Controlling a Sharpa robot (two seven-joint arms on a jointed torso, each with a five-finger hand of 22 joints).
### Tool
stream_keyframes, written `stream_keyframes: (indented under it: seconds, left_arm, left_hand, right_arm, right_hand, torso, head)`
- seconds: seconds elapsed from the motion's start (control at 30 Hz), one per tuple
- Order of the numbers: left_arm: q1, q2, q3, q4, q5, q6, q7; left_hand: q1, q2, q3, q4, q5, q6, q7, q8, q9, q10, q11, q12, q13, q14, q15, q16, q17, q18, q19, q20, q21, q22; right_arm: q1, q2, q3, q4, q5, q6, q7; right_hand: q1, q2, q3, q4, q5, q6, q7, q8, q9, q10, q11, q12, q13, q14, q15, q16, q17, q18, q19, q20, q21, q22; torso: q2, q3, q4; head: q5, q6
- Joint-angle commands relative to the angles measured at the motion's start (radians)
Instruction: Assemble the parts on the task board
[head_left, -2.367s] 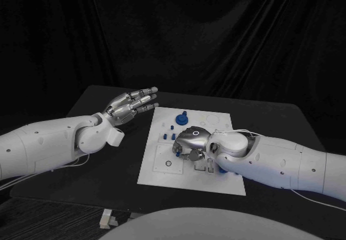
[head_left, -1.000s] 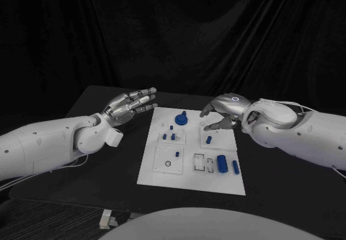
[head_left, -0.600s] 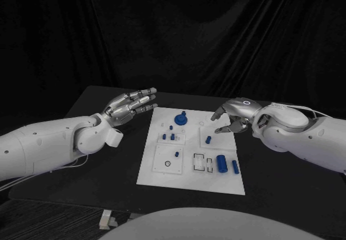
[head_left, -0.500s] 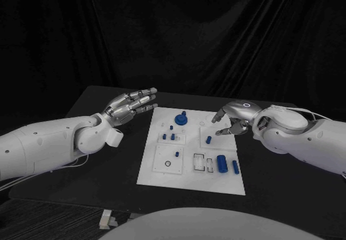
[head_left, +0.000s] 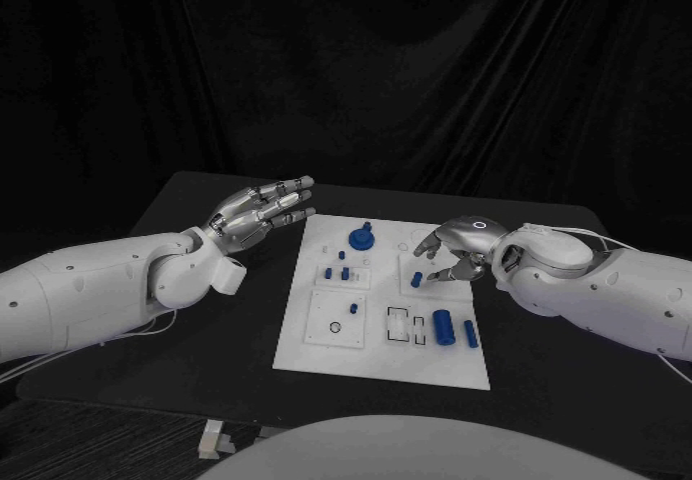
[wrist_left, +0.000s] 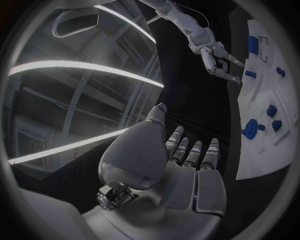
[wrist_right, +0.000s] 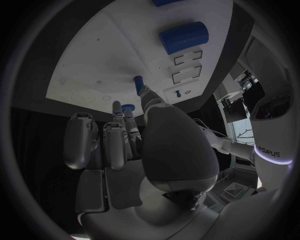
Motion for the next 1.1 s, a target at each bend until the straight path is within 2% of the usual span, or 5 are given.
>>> stream_keyframes:
  seconds: [0.03, 0.23, 0.7, 0.77, 1.1]
  left_arm:
    - [-0.002, 0.003, 0.001, 0.001, 0.007, 0.016, 0.011]
    - [-0.003, 0.003, 0.001, 0.0, 0.007, 0.018, 0.008]
    - [-0.006, 0.006, 0.001, -0.003, 0.007, 0.026, 0.002]
    - [-0.006, 0.006, 0.001, -0.003, 0.007, 0.027, 0.001]
    - [-0.008, 0.004, 0.001, -0.005, 0.007, 0.028, -0.002]
  left_hand:
    - [0.0, 0.011, 0.0, -0.006, 0.007, 0.006, -0.001, 0.005, 0.001, 0.001, 0.006, 0.003, 0.001, 0.0, 0.005, 0.006, 0.001, -0.015, 0.008, 0.0, 0.004, 0.001]
    - [0.0, 0.012, 0.0, -0.007, 0.007, 0.007, -0.001, 0.005, 0.001, 0.001, 0.006, 0.003, 0.001, 0.001, 0.005, 0.006, 0.001, -0.015, 0.008, 0.0, 0.004, 0.001]
    - [0.002, 0.015, 0.002, -0.01, 0.008, 0.011, 0.003, 0.008, 0.002, 0.003, 0.012, 0.008, 0.002, 0.001, 0.005, 0.007, 0.002, -0.017, 0.01, 0.0, 0.005, 0.002]
    - [0.002, 0.015, 0.002, -0.01, 0.008, 0.011, 0.003, 0.008, 0.002, 0.003, 0.012, 0.008, 0.002, 0.001, 0.005, 0.007, 0.002, -0.017, 0.01, 0.0, 0.005, 0.002]
    - [0.005, 0.018, 0.004, -0.013, 0.009, 0.018, 0.007, 0.011, 0.003, 0.007, 0.017, 0.014, 0.003, 0.001, 0.004, 0.008, 0.002, -0.019, 0.013, 0.0, 0.006, 0.005]
  right_arm:
    - [-0.01, 0.012, 0.0, -0.014, -0.024, 0.016, 0.012]
    - [-0.023, 0.033, 0.0, -0.036, -0.026, 0.022, 0.023]
    - [-0.042, 0.068, 0.001, -0.068, -0.027, 0.014, 0.035]
    - [-0.043, 0.071, 0.001, -0.07, -0.027, 0.014, 0.036]
    - [-0.044, 0.077, 0.001, -0.073, -0.027, 0.004, 0.035]
  right_hand:
    - [0.017, 0.004, 0.004, -0.015, 0.031, -0.004, 0.003, 0.007, -0.002, 0.006, 0.0, -0.004, -0.001, 0.049, -0.008, 0.0, -0.003, -0.016, 0.016, -0.003, -0.002, 0.181]
    - [0.039, 0.02, 0.021, -0.042, 0.086, 0.004, 0.001, 0.013, -0.004, 0.016, 0.001, -0.008, -0.001, 0.046, -0.005, -0.006, -0.015, -0.014, 0.01, -0.002, -0.014, 0.178]
    - [0.025, 0.028, 0.047, -0.057, 0.069, 0.136, 0.017, 0.072, 0.026, 0.088, -0.007, -0.003, 0.001, 0.044, 0.007, -0.007, -0.017, -0.014, 0.008, 0.009, -0.015, 0.177]
    - [0.026, 0.03, 0.053, -0.059, 0.067, 0.163, 0.025, 0.084, 0.035, 0.098, -0.007, -0.004, 0.001, 0.043, 0.007, -0.007, -0.017, -0.013, 0.007, 0.01, -0.015, 0.177]
    - [0.034, 0.036, 0.074, -0.067, 0.068, 0.212, 0.033, 0.104, 0.054, 0.123, -0.008, -0.008, 0.0, 0.043, 0.01, -0.009, -0.02, -0.013, 0.006, 0.012, -0.017, 0.177]
  torso:
    - [-0.001, -0.0005, 0.0004]
    - [0.0, -0.0003, -0.0001]
    - [0.0, -0.0004, -0.0002]
    - [-0.001, -0.0006, -0.0003]
    - [0.0, -0.0006, -0.0002]
  head:
    - [-0.001, 0.0]
    - [-0.002, 0.0]
    - [-0.001, 0.0]
    - [-0.001, 0.0]
    - [0.002, 0.0]
